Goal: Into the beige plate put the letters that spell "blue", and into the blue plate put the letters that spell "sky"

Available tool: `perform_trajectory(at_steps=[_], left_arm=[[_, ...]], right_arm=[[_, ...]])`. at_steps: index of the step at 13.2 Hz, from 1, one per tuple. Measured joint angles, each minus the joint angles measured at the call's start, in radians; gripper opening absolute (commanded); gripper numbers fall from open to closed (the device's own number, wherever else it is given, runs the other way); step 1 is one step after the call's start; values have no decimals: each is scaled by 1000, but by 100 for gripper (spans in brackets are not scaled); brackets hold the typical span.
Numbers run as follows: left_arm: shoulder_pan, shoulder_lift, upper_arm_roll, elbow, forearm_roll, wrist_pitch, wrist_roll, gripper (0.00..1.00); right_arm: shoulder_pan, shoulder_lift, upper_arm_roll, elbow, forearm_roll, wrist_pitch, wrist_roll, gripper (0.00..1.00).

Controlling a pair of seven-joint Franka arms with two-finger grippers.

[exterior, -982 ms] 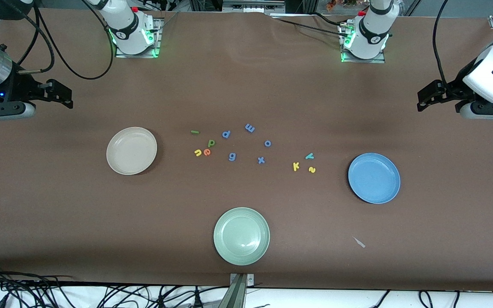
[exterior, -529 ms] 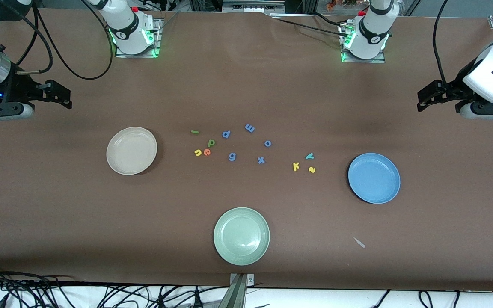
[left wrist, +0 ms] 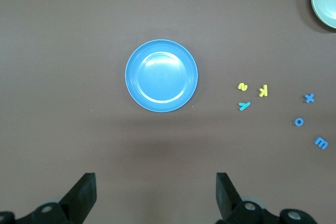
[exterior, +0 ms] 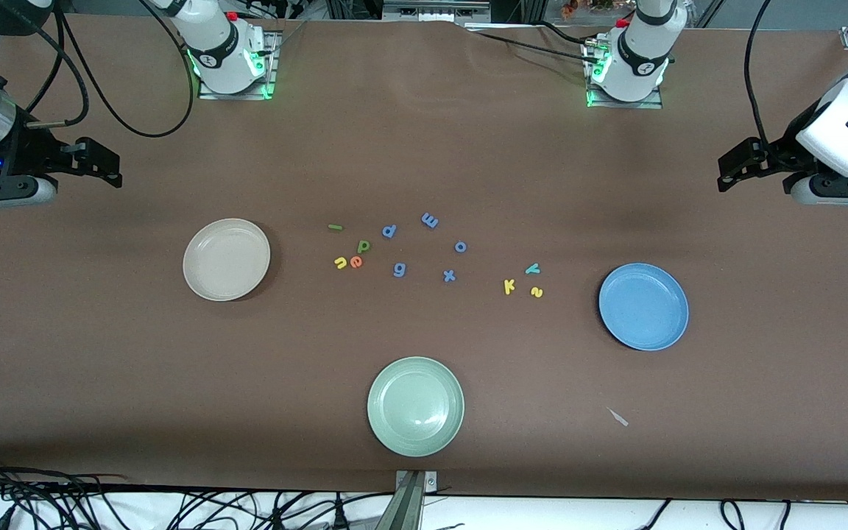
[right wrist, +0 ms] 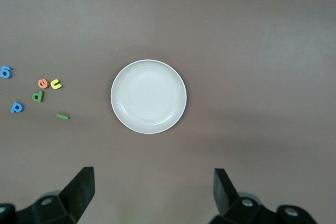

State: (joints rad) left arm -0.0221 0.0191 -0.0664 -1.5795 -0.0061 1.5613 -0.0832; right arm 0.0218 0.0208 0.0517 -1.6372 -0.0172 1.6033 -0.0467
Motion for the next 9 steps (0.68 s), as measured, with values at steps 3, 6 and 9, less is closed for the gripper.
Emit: perform_trajectory(at_steps=[3, 6, 9], left_arm=[[0, 0, 0, 0, 0, 0, 0, 100], [0, 0, 0, 0, 0, 0, 0, 100], [0, 0, 0, 0, 0, 0, 0, 100]], right_arm=[[0, 0, 0, 2, 0, 0, 0, 100], [2, 0, 3, 3, 0, -5, -10, 100], [16, 2, 6, 3, 0, -8, -11, 100]])
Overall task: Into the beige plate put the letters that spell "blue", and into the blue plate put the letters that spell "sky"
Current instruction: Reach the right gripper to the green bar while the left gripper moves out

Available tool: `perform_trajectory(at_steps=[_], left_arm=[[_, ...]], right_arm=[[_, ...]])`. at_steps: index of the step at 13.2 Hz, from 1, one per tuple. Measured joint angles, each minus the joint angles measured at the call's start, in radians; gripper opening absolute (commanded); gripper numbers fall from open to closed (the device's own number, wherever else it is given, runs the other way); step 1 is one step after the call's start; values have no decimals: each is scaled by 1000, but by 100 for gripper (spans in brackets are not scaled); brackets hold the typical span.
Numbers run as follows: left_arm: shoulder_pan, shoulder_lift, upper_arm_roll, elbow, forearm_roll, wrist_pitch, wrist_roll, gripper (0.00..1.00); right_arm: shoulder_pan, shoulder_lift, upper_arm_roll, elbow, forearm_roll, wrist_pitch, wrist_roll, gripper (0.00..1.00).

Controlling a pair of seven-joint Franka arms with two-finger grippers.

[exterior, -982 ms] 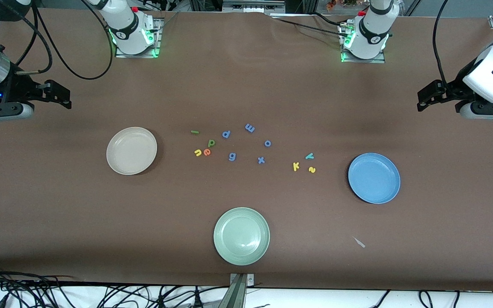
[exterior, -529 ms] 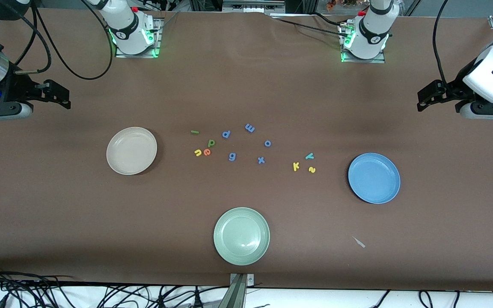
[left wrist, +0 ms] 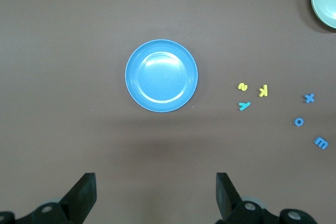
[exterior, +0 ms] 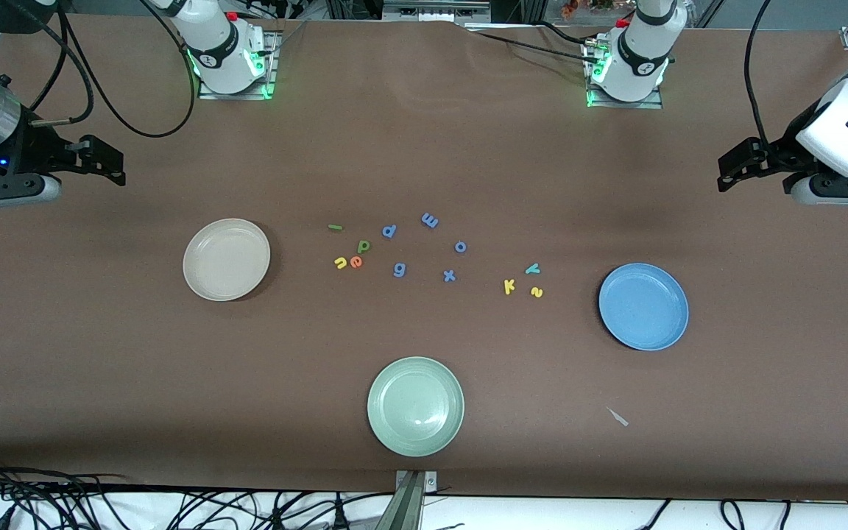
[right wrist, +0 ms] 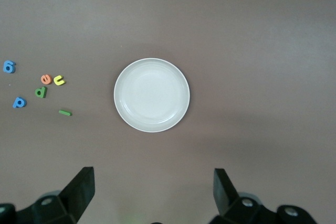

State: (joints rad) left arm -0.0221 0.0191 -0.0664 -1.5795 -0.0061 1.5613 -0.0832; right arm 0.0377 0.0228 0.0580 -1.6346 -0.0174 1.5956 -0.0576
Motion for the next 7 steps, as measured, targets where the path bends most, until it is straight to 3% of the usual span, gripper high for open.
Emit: perform_trajectory(at_steps=[7], left_arm=[[0, 0, 0, 0, 0, 0, 0, 100]], right_arm=[[24, 50, 3, 0, 11, 29, 2, 100]])
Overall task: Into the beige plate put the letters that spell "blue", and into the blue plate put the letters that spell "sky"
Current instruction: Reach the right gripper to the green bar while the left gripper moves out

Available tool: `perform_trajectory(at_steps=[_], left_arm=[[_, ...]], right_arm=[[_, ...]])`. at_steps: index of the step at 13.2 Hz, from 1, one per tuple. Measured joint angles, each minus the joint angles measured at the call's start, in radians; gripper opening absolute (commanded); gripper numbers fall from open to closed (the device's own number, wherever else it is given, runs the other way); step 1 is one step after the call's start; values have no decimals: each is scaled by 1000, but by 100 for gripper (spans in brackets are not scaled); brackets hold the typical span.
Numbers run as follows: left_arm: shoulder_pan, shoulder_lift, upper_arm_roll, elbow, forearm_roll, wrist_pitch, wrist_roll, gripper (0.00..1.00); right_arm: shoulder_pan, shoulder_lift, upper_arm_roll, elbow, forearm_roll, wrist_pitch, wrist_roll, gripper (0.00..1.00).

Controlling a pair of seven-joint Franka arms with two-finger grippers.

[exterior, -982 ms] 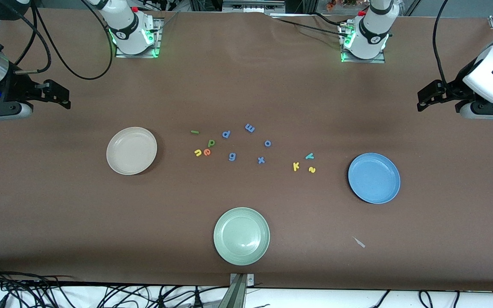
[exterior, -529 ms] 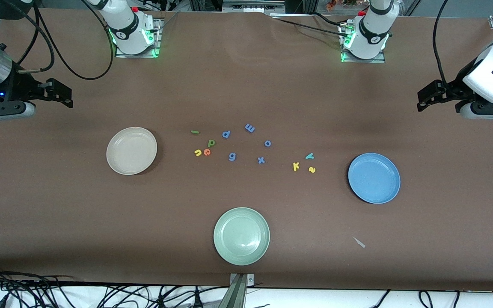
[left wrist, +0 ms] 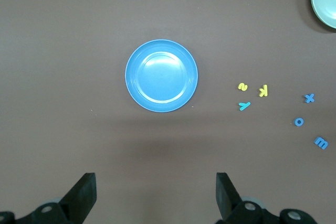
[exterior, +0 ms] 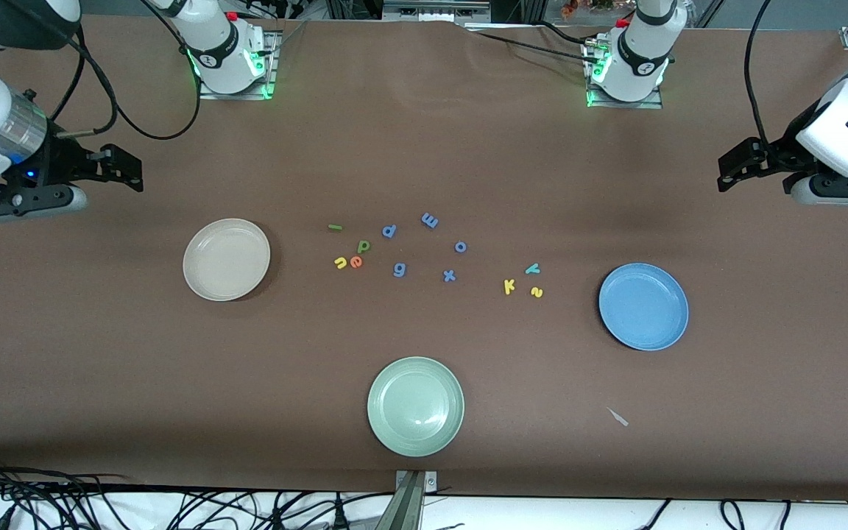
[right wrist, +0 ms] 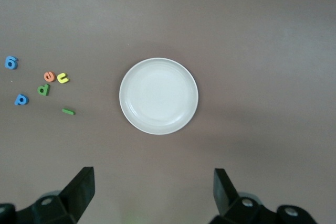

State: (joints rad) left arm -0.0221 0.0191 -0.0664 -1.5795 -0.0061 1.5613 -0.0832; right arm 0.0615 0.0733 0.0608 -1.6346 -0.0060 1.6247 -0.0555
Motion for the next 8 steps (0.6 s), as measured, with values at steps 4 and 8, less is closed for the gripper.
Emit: perform_trajectory(at_steps=[4, 8], left_arm=[[0, 0, 0, 0, 0, 0, 0, 100], [0, 0, 0, 0, 0, 0, 0, 100]], right_arm=[[43, 57, 4, -4, 4, 43, 41, 99], [50, 104, 71, -58, 6, 169, 136, 99]])
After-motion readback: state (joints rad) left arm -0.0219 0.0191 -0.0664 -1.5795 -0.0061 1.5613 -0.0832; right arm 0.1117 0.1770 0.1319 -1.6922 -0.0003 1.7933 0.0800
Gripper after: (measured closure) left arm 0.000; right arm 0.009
